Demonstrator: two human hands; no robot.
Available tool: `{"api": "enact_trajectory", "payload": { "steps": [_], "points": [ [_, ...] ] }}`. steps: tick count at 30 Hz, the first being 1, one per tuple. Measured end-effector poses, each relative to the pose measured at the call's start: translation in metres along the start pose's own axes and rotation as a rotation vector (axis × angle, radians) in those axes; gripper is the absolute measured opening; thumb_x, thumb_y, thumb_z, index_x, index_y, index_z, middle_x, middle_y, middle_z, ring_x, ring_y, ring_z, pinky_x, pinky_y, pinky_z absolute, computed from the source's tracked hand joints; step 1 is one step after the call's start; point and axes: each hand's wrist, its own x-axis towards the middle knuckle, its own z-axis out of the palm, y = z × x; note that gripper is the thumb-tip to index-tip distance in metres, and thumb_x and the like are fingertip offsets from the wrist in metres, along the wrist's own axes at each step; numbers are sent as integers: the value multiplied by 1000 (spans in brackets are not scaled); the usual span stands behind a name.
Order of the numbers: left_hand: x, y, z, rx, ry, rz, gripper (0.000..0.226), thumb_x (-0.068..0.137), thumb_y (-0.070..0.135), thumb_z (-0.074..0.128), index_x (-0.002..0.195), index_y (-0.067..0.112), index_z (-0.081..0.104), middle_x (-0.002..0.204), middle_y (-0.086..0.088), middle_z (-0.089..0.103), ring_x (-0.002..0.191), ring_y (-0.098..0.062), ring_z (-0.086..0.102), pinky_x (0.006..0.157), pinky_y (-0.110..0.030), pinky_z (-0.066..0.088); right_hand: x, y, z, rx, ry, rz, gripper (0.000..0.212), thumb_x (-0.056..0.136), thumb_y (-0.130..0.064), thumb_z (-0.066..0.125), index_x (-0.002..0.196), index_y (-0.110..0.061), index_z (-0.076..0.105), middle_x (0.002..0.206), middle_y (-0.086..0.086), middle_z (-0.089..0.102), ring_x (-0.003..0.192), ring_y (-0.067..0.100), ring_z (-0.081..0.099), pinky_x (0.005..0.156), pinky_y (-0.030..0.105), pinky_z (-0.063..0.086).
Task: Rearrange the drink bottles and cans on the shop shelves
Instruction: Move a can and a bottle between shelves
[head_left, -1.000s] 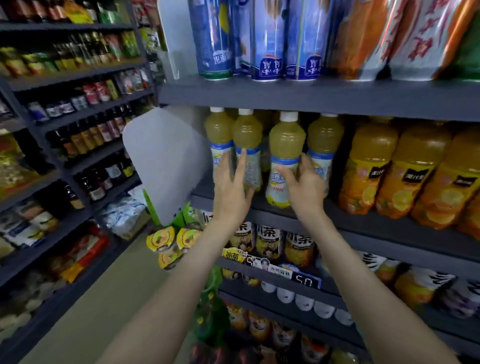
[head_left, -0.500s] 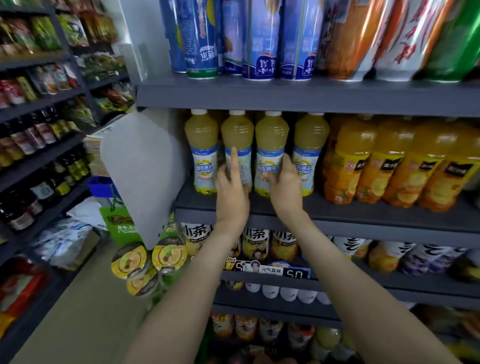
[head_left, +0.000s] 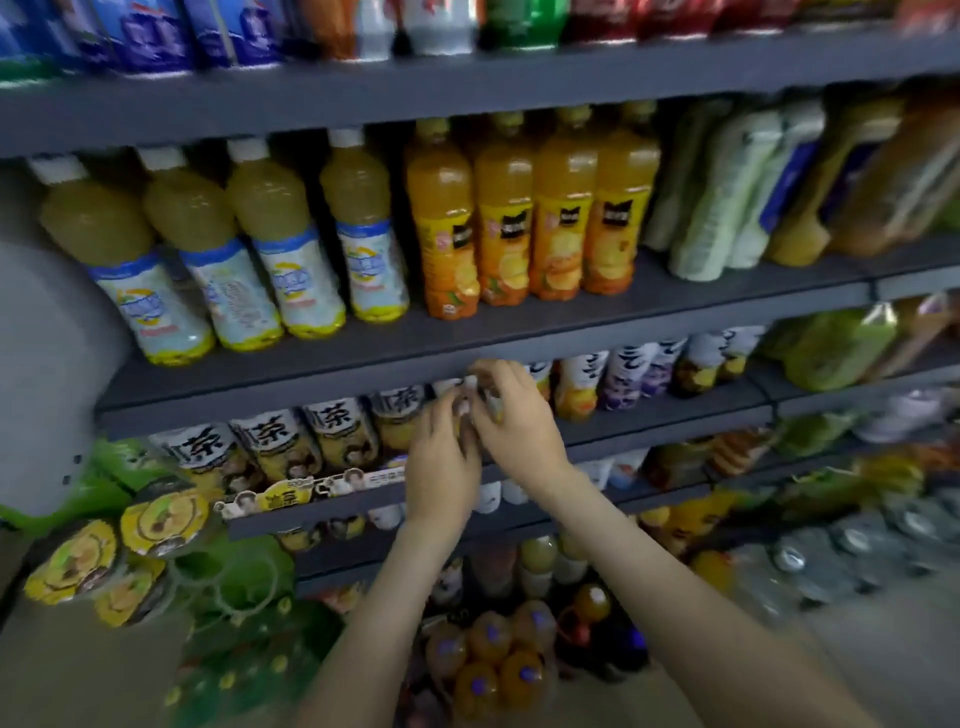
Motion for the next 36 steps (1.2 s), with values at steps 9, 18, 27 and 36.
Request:
{"api": "enact_trajectory", "payload": {
  "steps": [9,18,27,36],
  "points": [
    [-72,150,187,162,-610,-22,30,99,26,42,128,20,46,115,-5,59,93,-27,59,70,-41,51,-124,182,-190,-201,-132,365,25,94,-15,51,119,-10,53,115,6,54,109,22,51,84,30,44],
    [-115,282,346,220,-805,134,31,97,29,45,127,22,49,121,-2,60,107,-24,58,75,-35,48,-192,310,-352,-251,-63,534,24,91,-8,52,115,-8,56,111,10,56,102,25,54,77,24,40],
    [-75,392,531,267,-938,246,22,98,28,43,117,17,50,110,-4,60,98,-26,58,68,-34,47,-180,465,-501,-329,76,705,23,88,-6,56,111,-5,57,110,12,58,103,27,54,80,26,38],
    [-21,542,702,312,-964,352,26,96,23,43,119,12,50,118,-12,59,108,-34,57,79,-39,47,-150,608,-673,-402,185,879,34,89,-14,56,122,-7,54,118,11,56,109,29,54,89,36,45]
  ]
}}
